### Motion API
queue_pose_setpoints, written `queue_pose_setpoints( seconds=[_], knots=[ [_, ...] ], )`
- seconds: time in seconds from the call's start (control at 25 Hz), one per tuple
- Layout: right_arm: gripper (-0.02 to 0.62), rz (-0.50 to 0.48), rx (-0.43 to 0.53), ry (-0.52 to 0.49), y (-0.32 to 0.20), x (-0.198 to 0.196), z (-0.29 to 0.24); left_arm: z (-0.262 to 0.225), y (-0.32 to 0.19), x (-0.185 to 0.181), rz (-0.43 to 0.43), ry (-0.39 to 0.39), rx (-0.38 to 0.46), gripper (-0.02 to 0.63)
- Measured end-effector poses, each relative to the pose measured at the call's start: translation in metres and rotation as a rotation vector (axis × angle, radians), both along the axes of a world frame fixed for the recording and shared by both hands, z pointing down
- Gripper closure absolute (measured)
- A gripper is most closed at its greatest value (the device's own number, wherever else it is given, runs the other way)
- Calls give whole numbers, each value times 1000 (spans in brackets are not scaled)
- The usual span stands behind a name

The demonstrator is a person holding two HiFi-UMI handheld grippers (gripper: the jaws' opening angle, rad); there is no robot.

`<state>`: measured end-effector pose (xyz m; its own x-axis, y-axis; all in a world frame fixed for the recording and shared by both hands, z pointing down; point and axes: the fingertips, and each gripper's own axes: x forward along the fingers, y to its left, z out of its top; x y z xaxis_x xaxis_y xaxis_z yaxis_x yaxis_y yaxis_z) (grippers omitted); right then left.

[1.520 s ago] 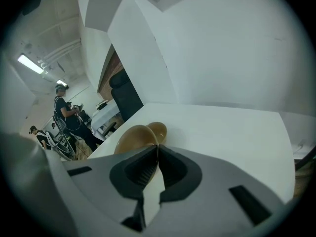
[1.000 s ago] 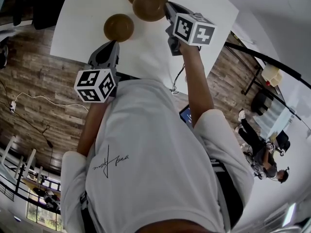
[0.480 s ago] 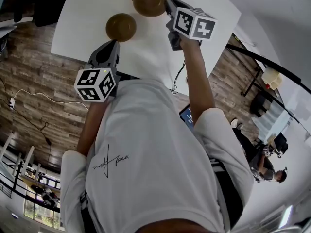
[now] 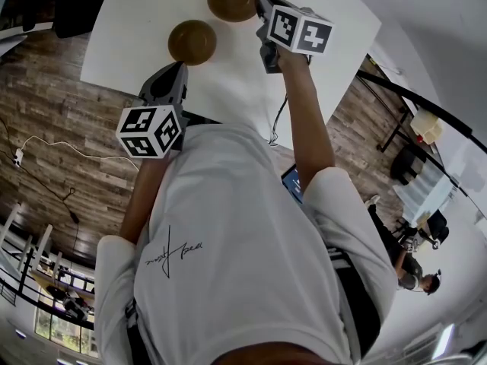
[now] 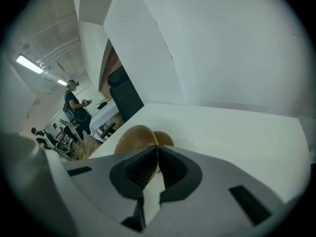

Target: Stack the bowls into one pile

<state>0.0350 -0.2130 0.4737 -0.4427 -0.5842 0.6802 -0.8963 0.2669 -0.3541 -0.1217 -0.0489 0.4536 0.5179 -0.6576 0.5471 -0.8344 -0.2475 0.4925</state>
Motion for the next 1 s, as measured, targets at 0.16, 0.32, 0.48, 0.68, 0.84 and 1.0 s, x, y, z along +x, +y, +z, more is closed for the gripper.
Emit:
queue_pose_setpoints(
  seconds=[0.16, 0.32, 0.48, 0.68, 0.84, 1.0],
  knots=[
    [577, 5, -8, 2, -4, -2, 5, 1, -1, -3, -7, 2, -5, 598],
    [577, 8, -8, 6, -8, -2, 7, 3, -2, -5, -16, 4, -10, 598],
    [575, 12, -13, 9, -12, -3, 10, 5, -2, -7, -20, 7, -16, 598],
    [575, 18, -29, 10, -15, -3, 18, 8, -2, -9, -24, 13, -29, 598],
    [575, 26, -44, 6, -16, -4, 25, 11, -3, -11, -29, 16, -38, 598],
    [575, 30, -51, 9, -17, -3, 29, 11, -5, -10, -27, 20, -41, 598]
  ],
)
